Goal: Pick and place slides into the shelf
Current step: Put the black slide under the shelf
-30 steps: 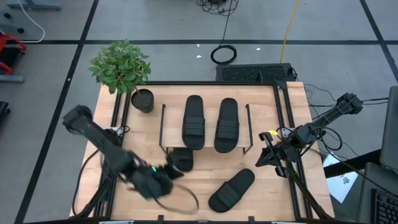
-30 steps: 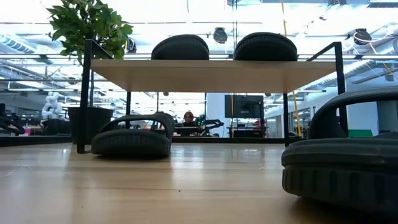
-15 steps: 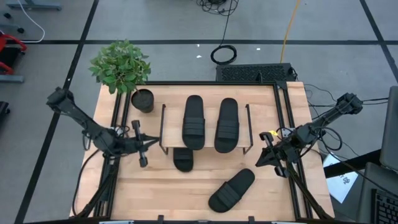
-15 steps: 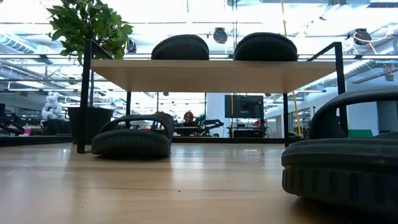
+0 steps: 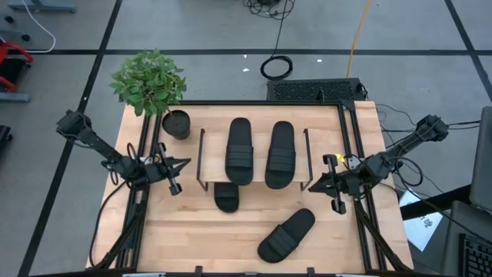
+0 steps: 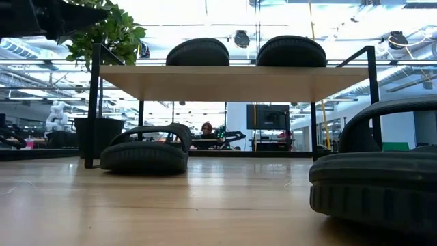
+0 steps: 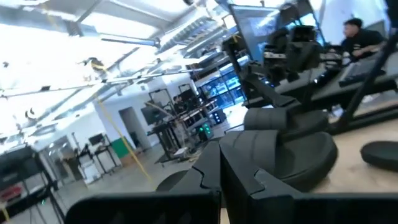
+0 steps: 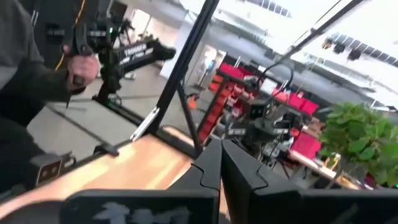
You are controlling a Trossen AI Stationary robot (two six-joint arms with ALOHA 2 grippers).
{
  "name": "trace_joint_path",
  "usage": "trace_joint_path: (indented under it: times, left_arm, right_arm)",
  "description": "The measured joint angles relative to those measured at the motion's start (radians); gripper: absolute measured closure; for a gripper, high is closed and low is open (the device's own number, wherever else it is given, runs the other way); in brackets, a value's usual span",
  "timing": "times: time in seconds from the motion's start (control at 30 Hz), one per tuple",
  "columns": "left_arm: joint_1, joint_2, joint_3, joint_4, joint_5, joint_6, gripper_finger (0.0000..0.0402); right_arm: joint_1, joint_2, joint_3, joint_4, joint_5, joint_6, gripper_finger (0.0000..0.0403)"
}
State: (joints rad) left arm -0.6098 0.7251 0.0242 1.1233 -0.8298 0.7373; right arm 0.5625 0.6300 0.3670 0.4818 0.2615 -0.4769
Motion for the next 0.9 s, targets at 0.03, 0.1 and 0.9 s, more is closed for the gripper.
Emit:
trace_joint_path:
  times: [0.03,0.1,0.9]
  left_arm:
    - [0.000,0.001,0.000,-0.001,0.013,0.008,0.0401]
    - [0.000,0.000,0.000,-0.001,0.022,0.031,0.0401]
    - [0.000,0.000,0.002,-0.022,-0.067,0.110,0.0398]
  right_arm:
    - [0.000,0.000,0.000,0.015,0.000,-0.002,0.0403]
    - [0.000,0.000,0.008,0.022,0.008,-0.015,0.0403]
    - [0.284,0.604,0.758,-0.634,0.266,0.526,0.0205]
